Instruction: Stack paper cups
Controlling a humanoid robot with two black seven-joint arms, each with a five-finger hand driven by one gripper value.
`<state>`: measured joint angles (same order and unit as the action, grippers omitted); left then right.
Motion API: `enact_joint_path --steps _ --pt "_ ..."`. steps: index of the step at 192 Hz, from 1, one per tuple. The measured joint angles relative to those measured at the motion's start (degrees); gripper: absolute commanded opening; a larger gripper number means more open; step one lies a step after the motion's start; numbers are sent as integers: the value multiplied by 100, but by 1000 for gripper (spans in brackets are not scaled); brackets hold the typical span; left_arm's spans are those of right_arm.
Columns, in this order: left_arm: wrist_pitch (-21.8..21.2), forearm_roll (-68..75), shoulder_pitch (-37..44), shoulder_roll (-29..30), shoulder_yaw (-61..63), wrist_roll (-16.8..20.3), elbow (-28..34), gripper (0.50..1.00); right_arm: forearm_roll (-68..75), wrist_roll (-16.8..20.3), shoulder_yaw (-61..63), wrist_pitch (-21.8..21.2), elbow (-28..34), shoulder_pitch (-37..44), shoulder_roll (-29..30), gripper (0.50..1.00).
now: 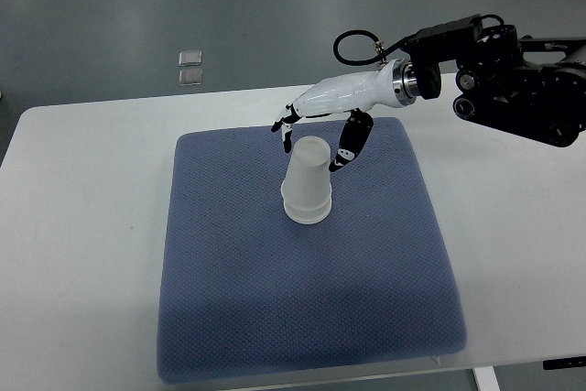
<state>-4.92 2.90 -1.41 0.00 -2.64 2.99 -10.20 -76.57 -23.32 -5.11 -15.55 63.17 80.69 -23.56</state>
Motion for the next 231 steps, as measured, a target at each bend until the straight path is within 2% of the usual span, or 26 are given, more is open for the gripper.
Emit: enact_joint_path --steps 69,103,130,158,191,231 --pt "0 0 0 0 0 -1 0 1000 34 0 78 -63 4 102 -97 901" --pt "0 0 0 0 0 -5 0 1000 251 -1 899 -89 -324 73 -127 901" --pt "0 0 0 0 0 -5 0 1000 1577 5 1849 -100 -962 -310 -53 901" --pt "0 0 -1 0 0 -4 0 1000 2997 11 2156 -56 -1516 -501 -9 903" --pt "0 0 0 0 0 0 0 1000 4689 10 2517 112 -1803 -916 134 903" --pt "0 0 0 0 0 0 0 1000 5916 10 3135 443 -2231 -1243 354 901"
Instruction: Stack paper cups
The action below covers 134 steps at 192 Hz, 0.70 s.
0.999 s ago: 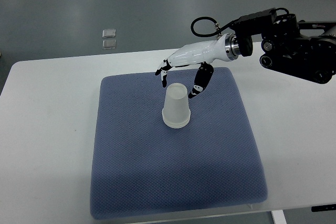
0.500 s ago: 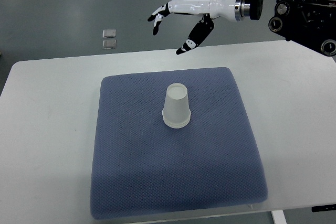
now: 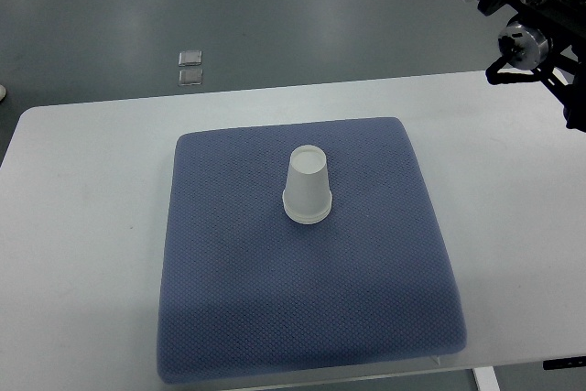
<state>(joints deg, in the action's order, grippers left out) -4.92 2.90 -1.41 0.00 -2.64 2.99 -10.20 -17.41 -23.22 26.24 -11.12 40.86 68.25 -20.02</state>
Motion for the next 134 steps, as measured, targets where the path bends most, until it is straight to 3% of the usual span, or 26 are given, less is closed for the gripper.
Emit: enact_joint_path --steps 56,105,134 --pt "0 0 0 0 0 0 0 1000 1258 110 354 426 -605 -437 472 903" --pt "0 0 1 0 0 -3 0 1000 2473 529 557 850 -1010 -541 715 901" --pt "0 0 1 0 0 -3 0 1000 2801 622 638 865 -1035 -721 781 903"
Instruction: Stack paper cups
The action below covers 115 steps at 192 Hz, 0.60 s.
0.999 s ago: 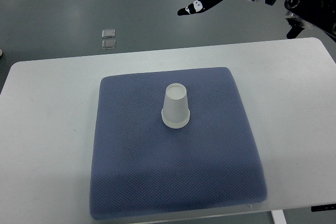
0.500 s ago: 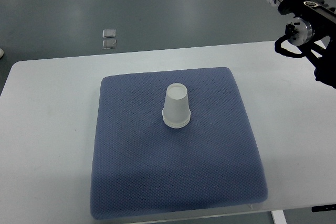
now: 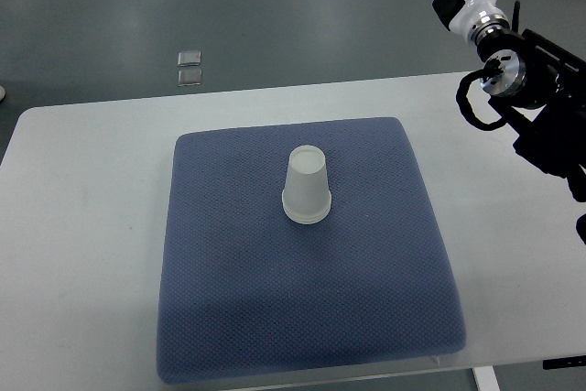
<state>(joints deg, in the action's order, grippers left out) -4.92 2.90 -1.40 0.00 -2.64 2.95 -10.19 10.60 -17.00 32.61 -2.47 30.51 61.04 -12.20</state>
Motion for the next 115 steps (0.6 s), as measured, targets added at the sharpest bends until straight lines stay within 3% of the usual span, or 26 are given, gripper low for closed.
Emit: enact_joint_path --steps 46,115 --pt "0 0 0 0 0 0 0 1000 -65 -8 85 -753 -23 -307 184 905" --pt "0 0 0 0 0 2 0 1000 -76 -155 68 -496 -54 -470 224 913"
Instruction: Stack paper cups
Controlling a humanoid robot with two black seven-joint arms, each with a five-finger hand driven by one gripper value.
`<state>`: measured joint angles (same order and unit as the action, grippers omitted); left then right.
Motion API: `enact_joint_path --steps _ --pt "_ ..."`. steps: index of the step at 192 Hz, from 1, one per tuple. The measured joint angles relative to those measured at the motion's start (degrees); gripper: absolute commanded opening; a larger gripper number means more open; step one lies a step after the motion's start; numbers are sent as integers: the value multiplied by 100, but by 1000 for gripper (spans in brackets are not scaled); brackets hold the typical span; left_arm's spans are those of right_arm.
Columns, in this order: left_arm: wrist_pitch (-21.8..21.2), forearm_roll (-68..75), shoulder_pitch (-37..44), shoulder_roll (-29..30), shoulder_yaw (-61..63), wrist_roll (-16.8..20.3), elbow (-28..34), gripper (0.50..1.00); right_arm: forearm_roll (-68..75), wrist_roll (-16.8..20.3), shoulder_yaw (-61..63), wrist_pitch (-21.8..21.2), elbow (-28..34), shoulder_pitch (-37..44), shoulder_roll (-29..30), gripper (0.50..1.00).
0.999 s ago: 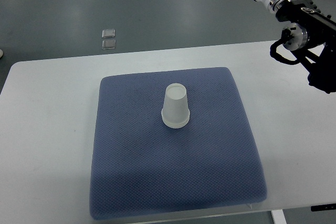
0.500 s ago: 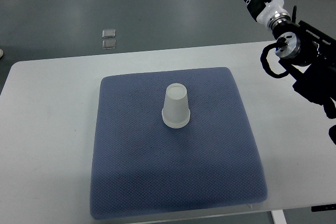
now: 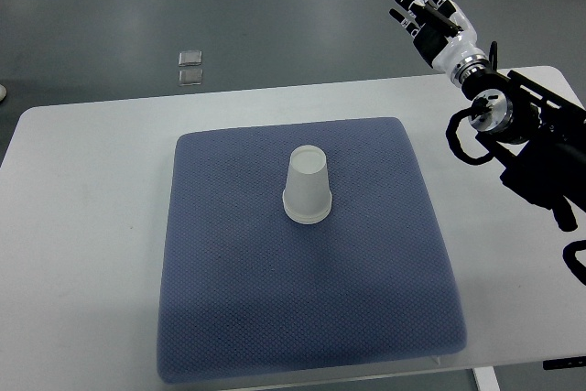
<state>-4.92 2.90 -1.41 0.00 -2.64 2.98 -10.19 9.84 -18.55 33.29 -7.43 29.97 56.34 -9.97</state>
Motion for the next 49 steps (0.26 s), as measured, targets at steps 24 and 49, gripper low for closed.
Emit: enact_joint_path --steps 24,49 --pt "0 0 0 0 0 0 0 1000 0 -9 -17 16 0 -40 0 913" --pt "0 0 0 0 0 0 0 1000 0 -22 -39 16 0 -110 4 913"
